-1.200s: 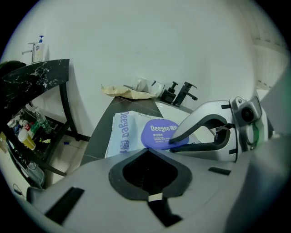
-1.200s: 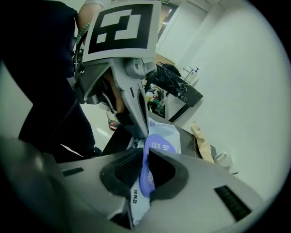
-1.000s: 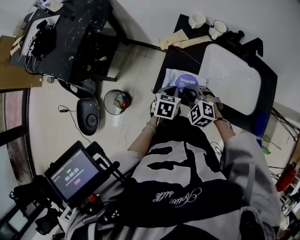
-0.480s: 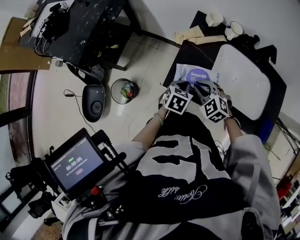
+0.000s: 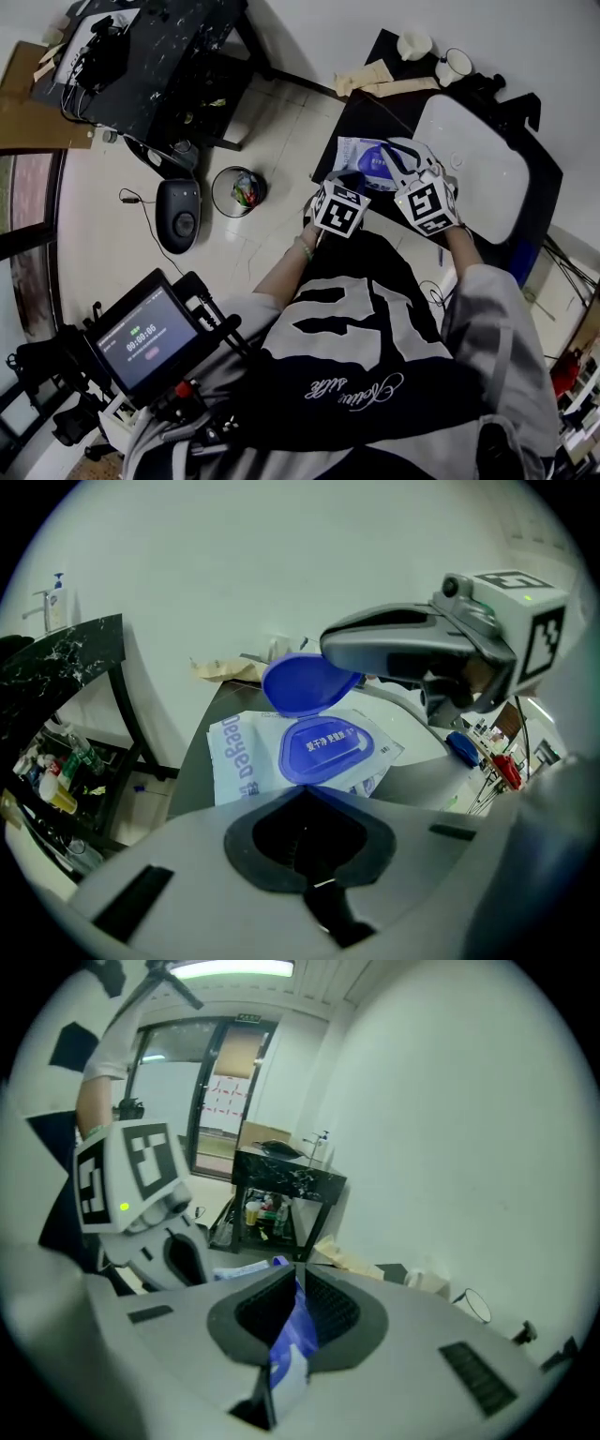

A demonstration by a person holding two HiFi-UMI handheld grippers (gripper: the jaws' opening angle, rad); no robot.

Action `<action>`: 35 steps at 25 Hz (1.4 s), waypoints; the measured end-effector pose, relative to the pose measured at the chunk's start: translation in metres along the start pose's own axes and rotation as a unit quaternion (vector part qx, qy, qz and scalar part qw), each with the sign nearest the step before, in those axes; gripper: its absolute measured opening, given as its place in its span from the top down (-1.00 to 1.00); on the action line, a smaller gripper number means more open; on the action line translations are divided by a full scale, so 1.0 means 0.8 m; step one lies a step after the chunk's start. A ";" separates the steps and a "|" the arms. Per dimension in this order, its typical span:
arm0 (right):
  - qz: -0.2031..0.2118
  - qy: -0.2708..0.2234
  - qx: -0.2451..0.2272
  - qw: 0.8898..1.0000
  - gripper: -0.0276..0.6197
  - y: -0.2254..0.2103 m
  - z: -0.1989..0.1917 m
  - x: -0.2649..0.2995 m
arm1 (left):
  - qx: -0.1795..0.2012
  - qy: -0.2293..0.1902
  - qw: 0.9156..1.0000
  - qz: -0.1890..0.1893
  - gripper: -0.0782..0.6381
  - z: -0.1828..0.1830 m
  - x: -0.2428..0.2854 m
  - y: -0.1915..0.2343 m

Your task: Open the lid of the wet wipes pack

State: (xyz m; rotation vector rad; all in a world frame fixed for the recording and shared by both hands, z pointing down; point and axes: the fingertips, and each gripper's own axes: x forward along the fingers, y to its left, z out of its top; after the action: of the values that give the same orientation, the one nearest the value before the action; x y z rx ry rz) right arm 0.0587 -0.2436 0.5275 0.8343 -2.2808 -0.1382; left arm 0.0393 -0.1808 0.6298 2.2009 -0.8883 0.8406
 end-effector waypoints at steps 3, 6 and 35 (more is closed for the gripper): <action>-0.020 0.014 0.027 0.999 0.92 -0.038 -0.004 0.021 | -0.002 -0.001 1.000 -0.001 0.79 0.001 -0.001 0.002; -0.028 0.037 0.051 0.998 0.92 -0.065 -0.020 0.049 | -0.003 -0.003 1.000 -0.001 0.79 0.003 0.000 0.004; -0.158 -0.056 0.357 0.919 0.92 -0.008 -0.018 -0.068 | -0.021 -0.140 0.989 -0.045 0.79 0.064 -0.080 -0.040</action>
State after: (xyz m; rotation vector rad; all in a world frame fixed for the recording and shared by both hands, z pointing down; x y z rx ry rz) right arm 0.1013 -0.2143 0.5048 1.5989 -2.2910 0.5513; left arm 0.0431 -0.1757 0.5420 2.3391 -0.9183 0.4730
